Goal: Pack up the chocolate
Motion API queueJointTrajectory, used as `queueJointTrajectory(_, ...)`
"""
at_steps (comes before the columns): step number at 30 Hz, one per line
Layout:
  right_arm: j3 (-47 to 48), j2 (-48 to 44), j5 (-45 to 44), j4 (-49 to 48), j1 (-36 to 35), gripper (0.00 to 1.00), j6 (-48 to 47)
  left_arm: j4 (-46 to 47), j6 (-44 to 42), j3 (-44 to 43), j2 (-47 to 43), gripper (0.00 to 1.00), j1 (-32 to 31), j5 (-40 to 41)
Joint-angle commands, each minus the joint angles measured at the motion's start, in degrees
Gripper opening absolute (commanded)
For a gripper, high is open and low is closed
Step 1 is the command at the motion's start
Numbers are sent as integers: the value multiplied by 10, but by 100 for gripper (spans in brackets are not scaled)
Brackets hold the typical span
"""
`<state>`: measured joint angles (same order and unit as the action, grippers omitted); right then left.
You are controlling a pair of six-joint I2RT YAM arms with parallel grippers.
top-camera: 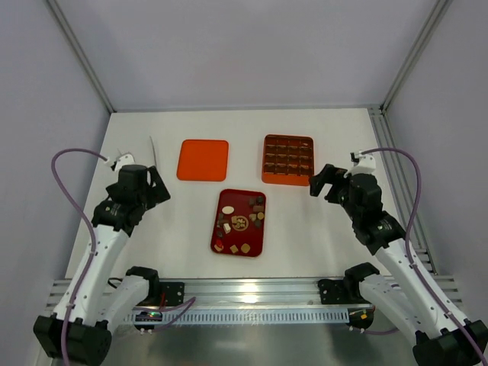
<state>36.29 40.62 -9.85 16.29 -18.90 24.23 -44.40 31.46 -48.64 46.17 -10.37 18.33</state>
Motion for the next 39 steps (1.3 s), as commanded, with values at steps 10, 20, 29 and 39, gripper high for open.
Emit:
queueJointTrajectory(10, 46, 65, 90, -35, 2, 100, -23, 84, 11, -148, 293, 100, 49, 60)
queueJointTrajectory(20, 32, 46, 137, -41, 2, 100, -9, 169, -14, -176, 451, 100, 134, -19)
queueJointTrajectory(29, 24, 32, 168, -51, 2, 100, 1, 211, -20, -188, 545, 100, 160, -51)
queueJointTrajectory(39, 24, 30, 183, -51, 2, 100, 4, 212, -37, -223, 603, 93, 165, -46)
